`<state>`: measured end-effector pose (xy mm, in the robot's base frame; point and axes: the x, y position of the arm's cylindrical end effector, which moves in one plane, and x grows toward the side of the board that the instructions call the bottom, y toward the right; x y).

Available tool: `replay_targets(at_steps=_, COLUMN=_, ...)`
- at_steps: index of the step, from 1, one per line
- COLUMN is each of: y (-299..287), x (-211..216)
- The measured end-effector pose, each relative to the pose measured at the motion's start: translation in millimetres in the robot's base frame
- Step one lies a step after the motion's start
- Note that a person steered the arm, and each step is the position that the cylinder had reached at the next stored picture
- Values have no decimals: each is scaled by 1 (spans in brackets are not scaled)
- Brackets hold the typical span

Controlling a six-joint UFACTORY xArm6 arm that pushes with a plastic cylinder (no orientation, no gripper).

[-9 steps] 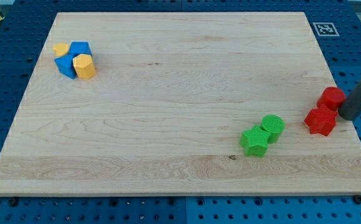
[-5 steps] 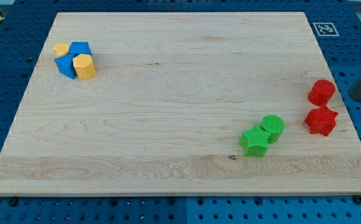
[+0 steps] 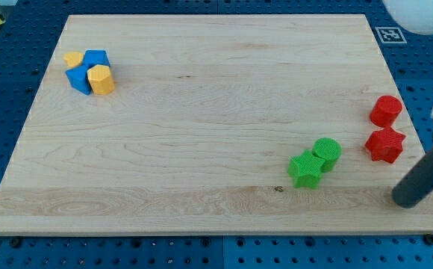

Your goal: Slide red star along with red circle to the center right

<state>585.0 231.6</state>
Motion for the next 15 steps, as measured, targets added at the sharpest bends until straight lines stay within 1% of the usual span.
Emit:
replay_targets(at_steps=2, y=-13, x=-51)
replay_targets(at_steps=5, y=-13, x=-109)
replay_targets(at_steps=6, y=-13, x=-112)
replay_targets(at_steps=8, y=-8, x=-82)
replay_targets(at_steps=10, y=11, x=-62)
replay_targets(at_steps=14, y=12, x=-109)
replay_targets(at_steps=15, y=17, x=-109)
